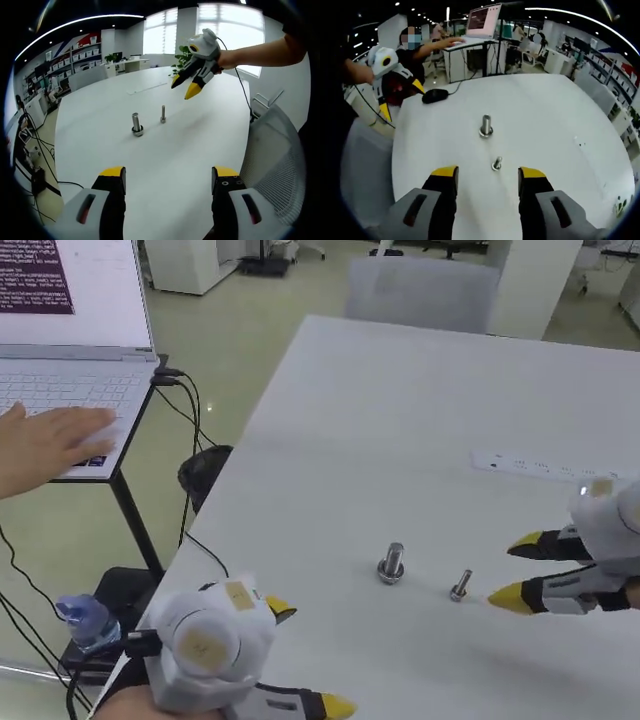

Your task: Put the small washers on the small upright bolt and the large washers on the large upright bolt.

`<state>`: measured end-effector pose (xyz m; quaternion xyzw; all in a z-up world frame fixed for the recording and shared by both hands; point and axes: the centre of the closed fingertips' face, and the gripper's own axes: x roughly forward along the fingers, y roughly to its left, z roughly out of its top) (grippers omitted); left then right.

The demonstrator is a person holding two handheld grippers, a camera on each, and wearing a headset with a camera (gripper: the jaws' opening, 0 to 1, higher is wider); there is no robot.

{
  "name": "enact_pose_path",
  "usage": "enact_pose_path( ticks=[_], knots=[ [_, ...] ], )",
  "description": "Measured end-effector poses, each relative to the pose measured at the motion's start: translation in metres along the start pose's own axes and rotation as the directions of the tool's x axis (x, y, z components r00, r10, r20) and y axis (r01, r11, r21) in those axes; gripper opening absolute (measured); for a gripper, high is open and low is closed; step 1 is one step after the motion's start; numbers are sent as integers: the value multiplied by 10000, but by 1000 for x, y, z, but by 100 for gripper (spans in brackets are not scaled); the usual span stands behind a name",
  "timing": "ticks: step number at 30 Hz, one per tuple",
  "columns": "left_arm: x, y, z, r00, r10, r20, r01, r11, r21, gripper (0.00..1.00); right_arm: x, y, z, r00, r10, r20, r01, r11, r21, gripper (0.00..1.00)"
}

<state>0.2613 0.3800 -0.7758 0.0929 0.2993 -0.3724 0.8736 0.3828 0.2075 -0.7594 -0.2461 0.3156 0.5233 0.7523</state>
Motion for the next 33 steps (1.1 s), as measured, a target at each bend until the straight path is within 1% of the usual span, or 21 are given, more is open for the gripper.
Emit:
enact_pose_path(
  ticks=[2, 3, 4, 7, 9, 11, 12, 13, 16, 17, 20, 21, 23, 25, 26, 28, 30, 33],
  knots=[
    [-2, 0, 2, 9999, 62, 91, -62, 10000, -21, 70, -9, 5, 0, 9992, -25, 394, 18, 9999, 170, 51],
    [-2, -1, 3, 9999, 75, 118, -74, 10000, -36, 70, -10, 6, 0, 9989, -65, 467, 56, 9998, 189, 52],
    [-3, -1, 3, 9998, 83, 166, -80, 9998, -164, 70, -16, 9, -2, 9978, -126, 652, 102, 9993, 362, 53],
    [-7, -3, 7, 9994, 154, 299, -142, 9991, -400, 70, -28, 14, -8, 9957, -314, 876, 258, 9976, 644, 56],
    [-12, -4, 10, 9990, 197, 404, -175, 9984, -544, 70, -35, 19, -9, 9932, -320, 1118, 215, 9954, 936, 56],
    [-14, -7, 11, 9989, 224, 416, -202, 9984, -523, 71, -43, 23, -14, 9908, -445, 1275, 314, 9941, 1035, 57],
    [-17, -9, 11, 9988, 256, 420, -236, 9986, -475, 71, -46, 25, -16, 9893, -471, 1379, 316, 9931, 1127, 57],
    [-18, -9, 10, 9988, 266, 423, -245, 9985, -497, 71, -50, 28, -17, 9862, -504, 1580, 282, 9898, 1399, 58],
    [-20, -14, 8, 9987, 320, 409, -293, 9976, -634, 72, -59, 34, -26, 9818, -725, 1755, 426, 9848, 1685, 59],
    [-21, -16, 7, 9986, 371, 383, -347, 9976, -600, 72, -62, 40, -27, 9780, -754, 1947, 389, 9820, 1849, 59],
    [-22, -19, 4, 9981, 465, 394, -446, 9979, -476, 72, -68, 48, -31, 9737, -841, 2118, 394, 9776, 2070, 61],
    [-23, -21, 2, 9982, 493, 332, -476, 9977, -491, 73, -72, 53, -33, 9691, -907, 2296, 365, 9725, 2299, 62],
    [-25, -23, 3, 9979, 527, 384, -503, 9968, -623, 74, -76, 54, -38, 9661, -983, 2389, 402, 9707, 2368, 65],
    [-26, -25, 4, 9975, 530, 460, -498, 9965, -670, 74, -80, 57, -43, 9632, -1053, 2472, 411, 9669, 2517, 66],
    [-27, -26, 5, 9972, 572, 489, -538, 9962, -689, 74, -82, 61, -45, 9600, -1080, 2584, 383, 9645, 2612, 68],
    [-29, -29, 5, 9970, 566, 519, -526, 9957, -765, 74, -84, 65, -49, 9576, -1166, 2634, 454, 9641, 2616, 70],
    [-29, -31, 5, 9965, 589, 589, -536, 9947, -879, 75, -86, 69, -55, 9562, -1237, 2654, 491, 9613, 2709, 72],
    [-30, -35, 3, 9962, 591, 639, -529, 9942, -938, 76, -89, 74, -63, 9515, -1408, 2735, 572, 9545, 2926, 76]
  ],
)
